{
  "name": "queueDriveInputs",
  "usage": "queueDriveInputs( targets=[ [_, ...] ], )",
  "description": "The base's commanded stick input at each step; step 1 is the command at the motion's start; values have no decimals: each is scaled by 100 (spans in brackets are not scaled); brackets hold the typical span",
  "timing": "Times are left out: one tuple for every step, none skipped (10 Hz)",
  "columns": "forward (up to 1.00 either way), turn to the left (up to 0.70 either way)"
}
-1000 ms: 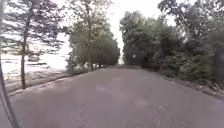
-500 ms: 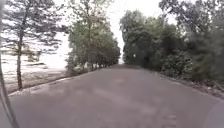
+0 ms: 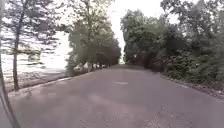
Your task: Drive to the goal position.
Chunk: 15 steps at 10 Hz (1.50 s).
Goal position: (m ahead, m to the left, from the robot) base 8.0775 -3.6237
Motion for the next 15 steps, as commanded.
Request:
queueDriveInputs(
  targets=[
    [70, 0],
    [70, 0],
    [70, 0],
    [70, 0],
    [70, 0],
    [70, 0],
    [70, 0],
    [70, 0],
    [70, 0],
    [70, 0],
    [70, 0],
    [70, 0],
    [70, 0],
    [70, 0],
    [70, 0]
  ],
)
